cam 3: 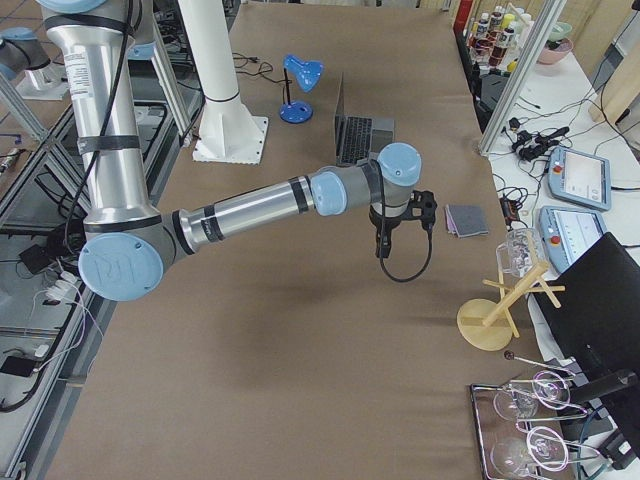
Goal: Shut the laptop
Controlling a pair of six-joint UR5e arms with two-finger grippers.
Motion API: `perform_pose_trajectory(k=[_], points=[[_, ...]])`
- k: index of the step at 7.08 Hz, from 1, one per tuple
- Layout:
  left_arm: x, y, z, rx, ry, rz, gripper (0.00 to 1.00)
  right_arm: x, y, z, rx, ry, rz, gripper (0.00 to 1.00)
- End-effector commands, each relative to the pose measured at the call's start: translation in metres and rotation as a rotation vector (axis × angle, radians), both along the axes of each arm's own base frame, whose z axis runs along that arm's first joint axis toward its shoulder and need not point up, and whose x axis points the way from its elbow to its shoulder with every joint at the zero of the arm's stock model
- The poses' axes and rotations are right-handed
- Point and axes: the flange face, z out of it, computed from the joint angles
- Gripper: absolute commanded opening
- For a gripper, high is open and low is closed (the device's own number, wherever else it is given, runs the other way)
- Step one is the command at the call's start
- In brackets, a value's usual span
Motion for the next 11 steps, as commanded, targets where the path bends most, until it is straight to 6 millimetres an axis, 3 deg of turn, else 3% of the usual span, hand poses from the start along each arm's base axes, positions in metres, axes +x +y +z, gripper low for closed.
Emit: perform_pose_trajectory(k=[1, 2, 3, 4, 5, 7, 9, 11], points=[[0.096, 0.017, -0.073, -0.096, 0.097, 0.006, 0.88, -0.097, 0.032, -0.093, -0.080, -0.046, 0.002, 0.83], [0.146, 0.019, -0.103, -0.144, 0.112, 0.004, 0.58, -0.141, 0.054, -0.132, -0.093, -0.060, -0.011, 0.61], [0.182, 0.031, -0.113, -0.163, 0.105, 0.014, 0.30, -0.179, 0.083, -0.152, -0.098, -0.048, -0.029, 0.35], [0.199, 0.043, -0.125, -0.150, 0.115, 0.046, 0.03, -0.199, 0.111, -0.164, -0.074, -0.055, -0.076, 0.12], [0.210, 0.057, -0.136, -0.138, 0.126, 0.079, 0.00, -0.212, 0.134, -0.175, -0.058, -0.070, -0.125, 0.00], [0.258, 0.082, -0.151, -0.233, 0.144, 0.107, 0.00, -0.258, 0.169, -0.184, -0.105, -0.047, -0.143, 0.00], [0.293, 0.103, -0.169, -0.293, 0.154, 0.117, 0.00, -0.286, 0.191, -0.207, -0.100, -0.057, -0.150, 0.00], [0.310, 0.124, -0.181, -0.310, 0.165, 0.143, 0.00, -0.314, 0.211, -0.227, -0.118, -0.064, -0.143, 0.00]])
